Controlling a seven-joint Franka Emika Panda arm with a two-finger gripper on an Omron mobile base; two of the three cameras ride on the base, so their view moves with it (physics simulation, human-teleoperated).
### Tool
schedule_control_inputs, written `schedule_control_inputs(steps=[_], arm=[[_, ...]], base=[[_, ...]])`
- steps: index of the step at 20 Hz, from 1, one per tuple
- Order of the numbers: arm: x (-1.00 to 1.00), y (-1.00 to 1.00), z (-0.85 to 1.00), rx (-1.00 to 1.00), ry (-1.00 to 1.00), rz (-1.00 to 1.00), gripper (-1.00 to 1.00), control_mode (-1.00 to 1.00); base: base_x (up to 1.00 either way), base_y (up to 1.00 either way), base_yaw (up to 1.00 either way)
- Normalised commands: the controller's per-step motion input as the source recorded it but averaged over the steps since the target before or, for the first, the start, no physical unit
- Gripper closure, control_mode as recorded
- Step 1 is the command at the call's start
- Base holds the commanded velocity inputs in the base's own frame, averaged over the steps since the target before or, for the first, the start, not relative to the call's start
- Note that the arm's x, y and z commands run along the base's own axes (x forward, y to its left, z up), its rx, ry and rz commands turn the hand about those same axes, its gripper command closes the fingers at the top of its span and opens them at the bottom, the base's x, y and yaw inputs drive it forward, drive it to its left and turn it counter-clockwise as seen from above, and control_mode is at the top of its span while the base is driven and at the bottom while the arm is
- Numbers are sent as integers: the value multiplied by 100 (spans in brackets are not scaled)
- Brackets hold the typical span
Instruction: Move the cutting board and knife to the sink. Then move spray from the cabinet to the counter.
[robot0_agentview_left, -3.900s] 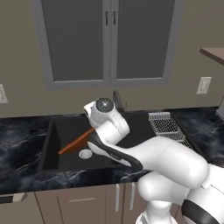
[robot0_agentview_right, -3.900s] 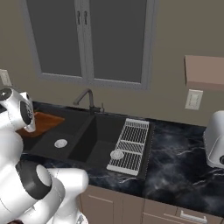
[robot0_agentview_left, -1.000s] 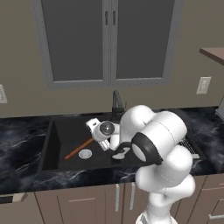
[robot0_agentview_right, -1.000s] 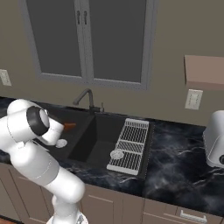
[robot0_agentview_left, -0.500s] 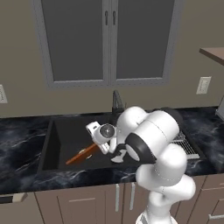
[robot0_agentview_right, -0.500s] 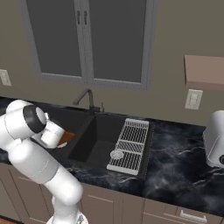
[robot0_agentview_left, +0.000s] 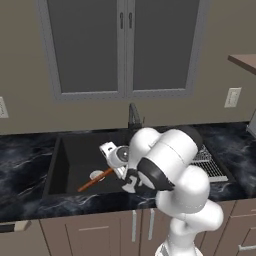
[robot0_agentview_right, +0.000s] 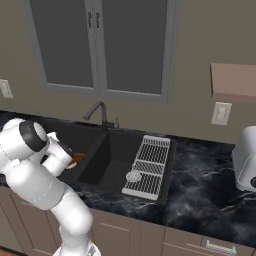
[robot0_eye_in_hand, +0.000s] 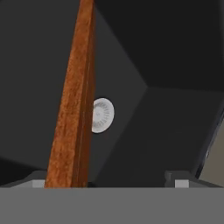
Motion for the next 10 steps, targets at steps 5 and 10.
schedule_control_inputs(steps=[5,10], arm=[[-34,-1,9,0,7,-1,-100,-100],[-42,0,44,0,24,-6,-100,-100]], base=[[0,0,0],[0,0,0]])
